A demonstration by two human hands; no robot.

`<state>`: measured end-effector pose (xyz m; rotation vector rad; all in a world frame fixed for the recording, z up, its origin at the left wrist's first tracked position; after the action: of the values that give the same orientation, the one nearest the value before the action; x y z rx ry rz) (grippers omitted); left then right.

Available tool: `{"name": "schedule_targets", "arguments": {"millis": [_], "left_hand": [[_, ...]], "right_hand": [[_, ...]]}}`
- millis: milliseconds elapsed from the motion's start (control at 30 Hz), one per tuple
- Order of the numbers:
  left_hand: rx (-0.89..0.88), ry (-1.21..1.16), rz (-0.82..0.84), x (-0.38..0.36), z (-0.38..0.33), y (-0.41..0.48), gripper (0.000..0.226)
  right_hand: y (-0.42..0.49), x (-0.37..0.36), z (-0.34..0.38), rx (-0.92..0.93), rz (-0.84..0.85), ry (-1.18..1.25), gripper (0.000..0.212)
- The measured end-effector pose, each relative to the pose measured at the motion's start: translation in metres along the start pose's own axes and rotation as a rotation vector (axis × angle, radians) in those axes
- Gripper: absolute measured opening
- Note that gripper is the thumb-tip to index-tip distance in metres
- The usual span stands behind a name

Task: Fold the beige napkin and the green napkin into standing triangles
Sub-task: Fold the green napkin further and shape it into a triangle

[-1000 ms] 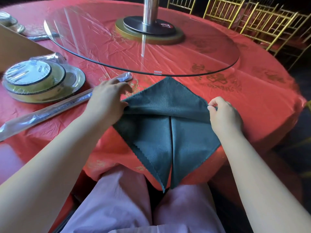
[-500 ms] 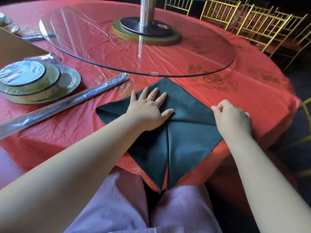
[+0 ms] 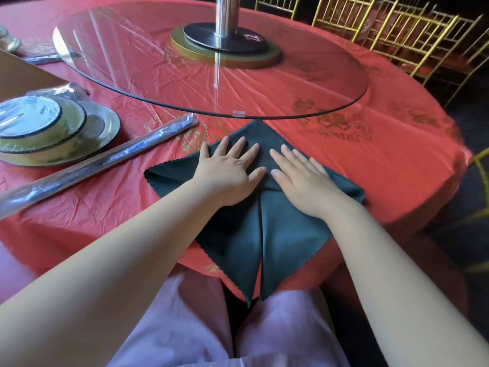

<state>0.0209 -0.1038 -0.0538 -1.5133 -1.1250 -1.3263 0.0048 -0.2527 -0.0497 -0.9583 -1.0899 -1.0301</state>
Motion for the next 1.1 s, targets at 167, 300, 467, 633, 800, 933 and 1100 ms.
{"name": "schedule_targets", "arguments": {"millis": [167, 300, 467, 633, 800, 933, 1100], "left_hand": [[-0.003, 0.0, 0.032, 0.002, 0.009, 0.002, 0.066], [-0.03, 0.037, 0.064, 0.003, 0.033, -0.003, 0.072], [-0.068, 0.064, 0.038, 0.007, 0.063, -0.02, 0.071], [-0.134, 0.048, 0.07, 0.013, 0.102, -0.036, 0.082], [-0.347, -0.01, -0.248, 0.027, 0.097, -0.064, 0.071], [-0.667, -0.362, -0.173, 0.031, 0.055, -0.089, 0.045], [-0.604, -0.443, -0.014, 0.023, 0.048, -0.091, 0.053]], "right_hand": [[-0.029, 0.005, -0.046, -0.065, 0.053, -0.062, 0.048], [-0.039, 0.008, -0.059, -0.105, 0.073, -0.086, 0.047], [-0.041, 0.008, -0.057, -0.127, 0.061, -0.098, 0.047], [-0.043, 0.008, -0.059, -0.142, 0.015, -0.086, 0.049], [-0.053, 0.017, -0.035, -0.029, -0.421, -0.025, 0.043], [-0.063, 0.022, 0.023, 0.345, -0.376, 0.256, 0.027], [-0.067, 0.008, 0.051, 0.427, -0.015, 0.413, 0.04]]}}
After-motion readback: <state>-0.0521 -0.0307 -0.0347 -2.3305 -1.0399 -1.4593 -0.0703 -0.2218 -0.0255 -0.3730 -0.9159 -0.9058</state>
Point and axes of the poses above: each hand's wrist, its own y-axis towards the middle knuckle, its own x-axis out of the back of the hand, z = x × y, the point moved 4 cm from there along y, towards the middle knuckle, and after that the axes turned 1 degree about x, right-handed, at the moved point
